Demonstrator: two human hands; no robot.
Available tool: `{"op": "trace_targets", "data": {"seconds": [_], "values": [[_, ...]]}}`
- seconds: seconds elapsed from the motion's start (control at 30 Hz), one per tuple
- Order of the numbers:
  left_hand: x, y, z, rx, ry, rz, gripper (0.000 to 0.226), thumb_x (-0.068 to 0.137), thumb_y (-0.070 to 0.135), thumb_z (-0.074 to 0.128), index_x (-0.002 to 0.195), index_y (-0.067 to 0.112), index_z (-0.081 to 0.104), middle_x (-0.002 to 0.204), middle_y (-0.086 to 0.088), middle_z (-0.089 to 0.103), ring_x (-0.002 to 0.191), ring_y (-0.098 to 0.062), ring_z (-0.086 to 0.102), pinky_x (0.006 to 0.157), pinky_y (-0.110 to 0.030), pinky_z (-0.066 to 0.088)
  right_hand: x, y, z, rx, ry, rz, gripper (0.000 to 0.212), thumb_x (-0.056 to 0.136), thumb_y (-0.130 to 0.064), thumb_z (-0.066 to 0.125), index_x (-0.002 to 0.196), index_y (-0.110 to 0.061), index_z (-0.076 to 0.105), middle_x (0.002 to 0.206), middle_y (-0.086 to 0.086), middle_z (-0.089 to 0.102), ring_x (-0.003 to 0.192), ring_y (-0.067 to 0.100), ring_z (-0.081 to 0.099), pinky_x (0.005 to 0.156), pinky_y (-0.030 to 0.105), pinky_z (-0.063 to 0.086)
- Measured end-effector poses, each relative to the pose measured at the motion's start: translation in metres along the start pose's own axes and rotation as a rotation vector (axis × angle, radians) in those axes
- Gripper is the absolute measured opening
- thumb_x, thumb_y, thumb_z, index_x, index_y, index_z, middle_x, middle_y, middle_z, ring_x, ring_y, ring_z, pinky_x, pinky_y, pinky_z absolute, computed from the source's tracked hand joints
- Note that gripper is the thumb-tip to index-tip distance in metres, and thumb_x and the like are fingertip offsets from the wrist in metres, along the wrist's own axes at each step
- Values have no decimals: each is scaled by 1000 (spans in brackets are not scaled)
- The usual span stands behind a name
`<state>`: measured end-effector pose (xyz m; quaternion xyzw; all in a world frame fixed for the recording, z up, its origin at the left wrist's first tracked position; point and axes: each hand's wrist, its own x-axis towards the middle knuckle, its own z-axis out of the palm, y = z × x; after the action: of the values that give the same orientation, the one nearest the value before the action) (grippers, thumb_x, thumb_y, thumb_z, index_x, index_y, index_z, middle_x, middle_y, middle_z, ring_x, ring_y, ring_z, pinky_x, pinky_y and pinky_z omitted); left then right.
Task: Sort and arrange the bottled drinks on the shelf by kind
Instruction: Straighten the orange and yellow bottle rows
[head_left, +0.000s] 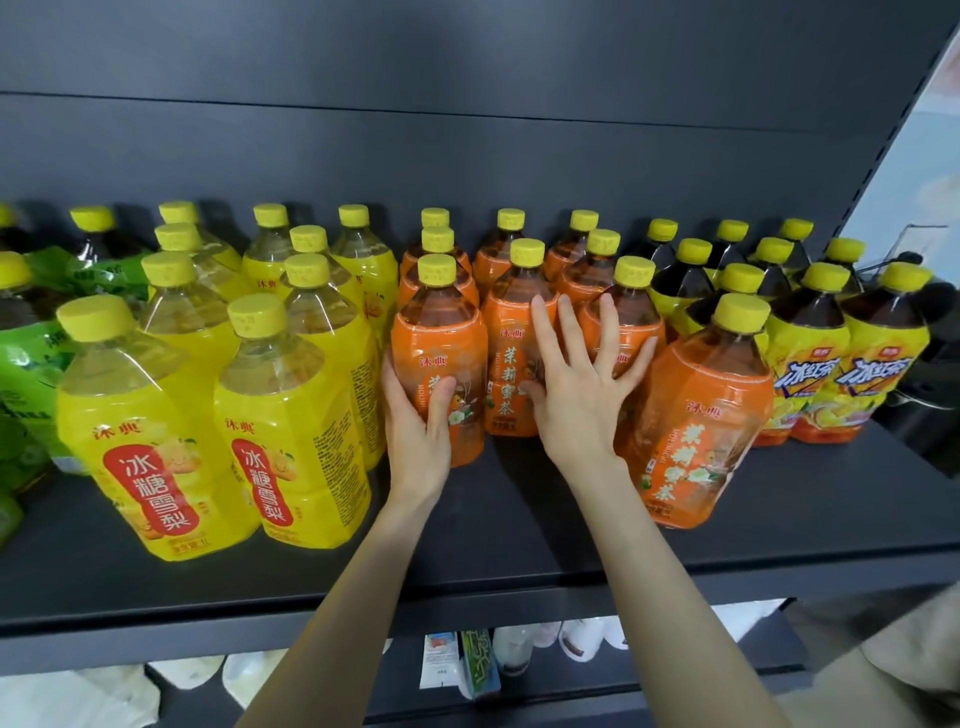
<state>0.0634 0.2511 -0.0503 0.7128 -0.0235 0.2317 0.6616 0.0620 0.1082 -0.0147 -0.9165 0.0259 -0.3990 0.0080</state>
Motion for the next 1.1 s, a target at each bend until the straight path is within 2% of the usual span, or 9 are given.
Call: {"op": "trace_targets", "data": {"seconds": [0.2, 0.33, 0.47, 0.57, 0.77, 0.87, 1.1], "values": [[2, -1, -3, 5, -21, -2, 83, 84, 50, 49, 151, 18, 12, 151, -7, 30, 138, -20, 34, 111, -44, 36, -8, -4, -2, -17, 21, 6, 84, 79, -17, 75, 150, -22, 29, 157, 3, 29, 146, 35, 3, 107, 67, -6], [1, -4, -5, -13, -58, -25, 89, 81, 55, 55, 151, 21, 12, 151, -4, 31, 137, -17, 35, 111, -43, 37, -13, -12, -1, -18, 24, -65, 82, 79, -18, 74, 149, -26, 32, 158, 3, 27, 146, 37, 7, 107, 65, -10], [-2, -8, -4, 17, -38, -88, 92, 74, 55, 61, 149, 24, 19, 147, -1, 37, 129, -11, 40, 106, -37, 41, -10, -12, 3, -43, 4, -48, 88, 76, -13, 78, 149, -30, 32, 158, 2, 26, 146, 36, 15, 106, 66, -3], [-4, -9, -3, 12, -6, -92, 91, 74, 56, 61, 148, 26, 20, 146, 0, 38, 129, -10, 40, 104, -33, 40, -11, -11, 6, -41, 13, -28, 88, 75, -12, 78, 148, -30, 32, 158, 2, 26, 147, 33, 17, 107, 65, -4], [-5, -7, -2, 5, -16, -103, 94, 74, 54, 61, 150, 22, 15, 148, -4, 35, 134, -20, 39, 107, -46, 40, -7, -3, 12, -73, 10, -4, 87, 73, -6, 78, 147, -25, 37, 155, 5, 34, 146, 32, 20, 105, 68, -1], [-2, -5, -2, 7, -32, -104, 95, 74, 53, 61, 150, 20, 14, 148, -5, 35, 134, -21, 38, 107, -48, 40, -5, -8, 14, -96, -11, 16, 87, 73, -13, 80, 148, -23, 35, 155, 5, 33, 146, 34, 20, 104, 69, -1], [-3, -4, -5, 42, -41, -103, 94, 76, 53, 62, 151, 23, 15, 149, -4, 34, 135, -20, 37, 108, -47, 39, -5, -14, 13, -68, 35, 34, 79, 74, -13, 78, 144, -21, 42, 152, 7, 39, 144, 36, 24, 105, 68, 3]]}}
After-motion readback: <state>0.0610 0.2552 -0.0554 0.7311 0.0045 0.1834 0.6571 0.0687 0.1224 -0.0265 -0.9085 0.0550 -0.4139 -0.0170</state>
